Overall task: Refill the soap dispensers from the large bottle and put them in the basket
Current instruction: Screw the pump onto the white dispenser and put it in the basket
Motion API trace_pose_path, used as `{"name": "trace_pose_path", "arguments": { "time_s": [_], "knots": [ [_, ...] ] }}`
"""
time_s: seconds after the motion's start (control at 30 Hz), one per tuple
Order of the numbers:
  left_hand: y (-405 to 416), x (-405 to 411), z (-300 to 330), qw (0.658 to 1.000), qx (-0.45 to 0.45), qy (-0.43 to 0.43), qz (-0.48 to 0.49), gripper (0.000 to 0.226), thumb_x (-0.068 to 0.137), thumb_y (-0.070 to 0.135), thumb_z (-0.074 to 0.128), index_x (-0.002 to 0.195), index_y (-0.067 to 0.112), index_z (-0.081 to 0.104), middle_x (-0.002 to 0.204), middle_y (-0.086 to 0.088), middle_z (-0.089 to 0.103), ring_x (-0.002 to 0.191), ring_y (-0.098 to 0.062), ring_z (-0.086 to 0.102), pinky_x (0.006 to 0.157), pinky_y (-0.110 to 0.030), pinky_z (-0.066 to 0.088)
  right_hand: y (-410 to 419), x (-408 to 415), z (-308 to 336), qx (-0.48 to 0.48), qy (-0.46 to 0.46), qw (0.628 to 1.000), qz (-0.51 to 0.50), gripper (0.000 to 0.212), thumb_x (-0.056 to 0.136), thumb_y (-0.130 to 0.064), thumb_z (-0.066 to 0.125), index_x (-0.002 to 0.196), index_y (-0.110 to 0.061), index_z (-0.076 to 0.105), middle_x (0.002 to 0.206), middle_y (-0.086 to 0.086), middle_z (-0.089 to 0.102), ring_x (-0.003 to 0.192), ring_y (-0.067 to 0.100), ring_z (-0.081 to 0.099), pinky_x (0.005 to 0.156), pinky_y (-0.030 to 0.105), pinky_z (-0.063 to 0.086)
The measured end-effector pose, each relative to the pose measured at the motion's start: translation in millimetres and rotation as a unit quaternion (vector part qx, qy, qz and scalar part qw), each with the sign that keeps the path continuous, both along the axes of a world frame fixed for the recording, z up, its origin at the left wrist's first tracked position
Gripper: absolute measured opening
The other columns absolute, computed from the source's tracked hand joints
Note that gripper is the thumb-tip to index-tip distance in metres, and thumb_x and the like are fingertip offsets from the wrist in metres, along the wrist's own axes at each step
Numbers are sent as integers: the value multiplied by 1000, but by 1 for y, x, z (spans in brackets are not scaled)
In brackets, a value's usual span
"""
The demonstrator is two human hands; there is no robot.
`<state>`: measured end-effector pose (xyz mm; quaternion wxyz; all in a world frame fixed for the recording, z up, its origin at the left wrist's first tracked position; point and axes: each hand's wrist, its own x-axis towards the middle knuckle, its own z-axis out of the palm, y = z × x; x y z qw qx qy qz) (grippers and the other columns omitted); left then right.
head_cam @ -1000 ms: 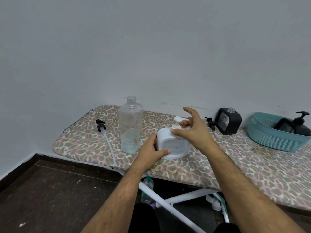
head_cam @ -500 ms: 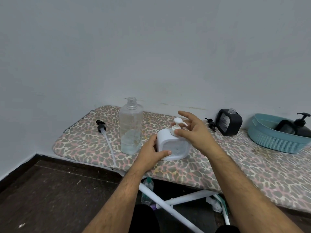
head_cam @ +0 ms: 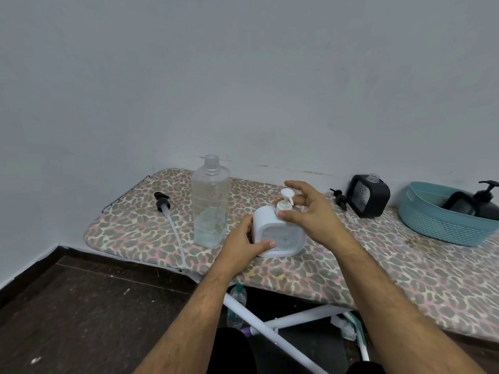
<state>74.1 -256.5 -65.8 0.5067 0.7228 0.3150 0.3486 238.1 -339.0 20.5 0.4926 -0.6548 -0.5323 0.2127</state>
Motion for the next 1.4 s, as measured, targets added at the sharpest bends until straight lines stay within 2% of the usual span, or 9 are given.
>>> {"name": "trace_pose_path", "arguments": {
  "time_s": [0.1, 0.2, 0.33, 0.43, 0.6, 0.73, 1.03, 1.2, 1.4],
  "knots": [
    [1, 0, 1, 1000, -12, -7, 3, 60, 75, 19, 84, 122, 34, 50, 111, 12, 66, 93, 2, 65, 79, -22, 56, 2, -12, -3, 30, -40, 997, -67, 61, 74, -22, 86, 125, -34, 54, 89, -17, 69, 92, -4, 61, 78, 23, 45],
    [1, -1, 1, 1000, -11, -6, -1, 59, 75, 18, 84, 121, 33, 51, 109, 13, 66, 91, 4, 65, 76, -19, 55, 2, -15, -7, 39, -48, 996, -65, 65, 76, -20, 84, 132, -31, 52, 94, -17, 66, 91, -4, 58, 73, 16, 40],
    [1, -1, 1, 1000, -4, -4, -3, 57, 74, 19, 84, 116, 40, 51, 108, 14, 67, 92, 3, 65, 78, -21, 55, -2, -2, -1, 2, 35, 999, 32, 73, 83, -8, 78, 144, -30, 44, 116, -4, 72, 106, 7, 66, 92, 26, 50],
    [1, -1, 0, 1000, -1, -2, -2, 56, 74, 20, 84, 110, 47, 51, 108, 15, 67, 93, 1, 65, 81, -25, 56, 0, 4, 4, -15, 31, 998, 61, 68, 84, -4, 76, 143, -26, 49, 112, -2, 75, 92, 3, 70, 84, 24, 52],
    [1, 0, -1, 1000, 2, -4, 8, 59, 72, 21, 85, 118, 39, 52, 109, 13, 67, 93, 3, 65, 79, -21, 55, 3, 4, -1, 1, 3, 1000, 24, 58, 80, -9, 80, 129, -27, 56, 100, -4, 77, 93, 15, 71, 82, 34, 54],
    [0, 1, 0, 1000, 1, -7, 11, 58, 72, 18, 85, 117, 36, 52, 108, 13, 67, 91, 5, 65, 75, -18, 54, 1, -4, -4, 27, -9, 999, -15, 52, 79, -11, 81, 119, -31, 55, 88, -14, 76, 78, 2, 69, 75, 32, 54],
    [-2, 0, 2, 1000, 5, -4, 11, 59, 72, 16, 85, 117, 34, 51, 107, 14, 66, 90, 7, 65, 74, -17, 54, -4, -23, -8, 43, -32, 994, -91, 53, 81, -20, 80, 117, -36, 43, 100, -11, 66, 79, 2, 57, 72, 26, 45],
    [-2, 2, 0, 1000, 14, -7, 24, 59, 70, 16, 87, 114, 36, 52, 106, 14, 67, 91, 4, 66, 78, -21, 56, -7, -35, -10, 51, -44, 992, -109, 47, 87, -21, 75, 117, -34, 40, 121, 0, 69, 91, 9, 62, 70, 20, 44],
    [-3, 4, -2, 999, 26, -5, 36, 59, 68, 19, 88, 113, 34, 54, 104, 12, 69, 90, 1, 67, 78, -23, 57, -6, -46, -17, 84, -55, 984, -145, 48, 90, -21, 71, 110, -42, 33, 116, -8, 66, 107, 19, 64, 86, 36, 52]
  ]
}}
